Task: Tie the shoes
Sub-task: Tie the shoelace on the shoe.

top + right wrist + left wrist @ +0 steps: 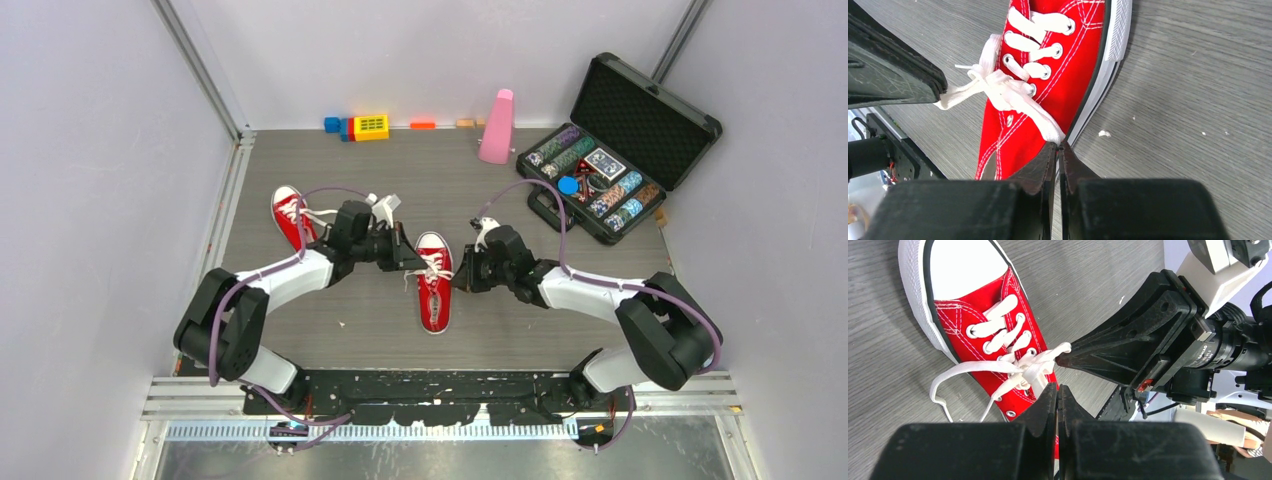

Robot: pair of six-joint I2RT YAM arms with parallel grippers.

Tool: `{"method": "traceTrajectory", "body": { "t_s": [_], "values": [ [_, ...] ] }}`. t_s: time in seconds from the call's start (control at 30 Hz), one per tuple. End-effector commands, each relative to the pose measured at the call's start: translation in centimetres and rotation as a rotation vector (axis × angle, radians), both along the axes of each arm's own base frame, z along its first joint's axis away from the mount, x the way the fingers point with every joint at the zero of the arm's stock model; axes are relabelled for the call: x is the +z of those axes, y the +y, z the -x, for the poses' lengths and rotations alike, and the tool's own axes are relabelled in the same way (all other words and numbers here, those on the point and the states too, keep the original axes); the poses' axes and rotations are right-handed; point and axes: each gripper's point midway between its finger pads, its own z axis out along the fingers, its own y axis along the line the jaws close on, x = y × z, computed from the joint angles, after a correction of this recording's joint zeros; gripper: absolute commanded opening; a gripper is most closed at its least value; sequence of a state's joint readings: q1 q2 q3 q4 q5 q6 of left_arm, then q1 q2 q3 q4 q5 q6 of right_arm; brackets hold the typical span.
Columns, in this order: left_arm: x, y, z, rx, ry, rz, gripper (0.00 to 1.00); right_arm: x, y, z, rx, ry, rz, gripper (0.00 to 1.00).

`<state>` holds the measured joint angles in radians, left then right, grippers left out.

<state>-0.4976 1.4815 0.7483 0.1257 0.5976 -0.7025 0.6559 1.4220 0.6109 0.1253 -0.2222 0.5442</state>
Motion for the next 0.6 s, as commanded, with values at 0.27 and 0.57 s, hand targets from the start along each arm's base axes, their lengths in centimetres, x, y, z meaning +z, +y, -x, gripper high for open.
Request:
{"method": "traceTrajectory", "body": {
  "t_s": [0.27,0.57],
  "values": [
    [2.9,-1.3,-1.6,-0.025,-0.070,0.083,0.00,5.3,-1.5,-1.2,-0.026,-0.118,0.061,0.53],
    [2.9,-1.4,-2.3,-0.019,-0.070,0.082,0.00,7.1,-1.3,-4.3,-0.024,-0.164,0.181,0.40]
  ]
}}
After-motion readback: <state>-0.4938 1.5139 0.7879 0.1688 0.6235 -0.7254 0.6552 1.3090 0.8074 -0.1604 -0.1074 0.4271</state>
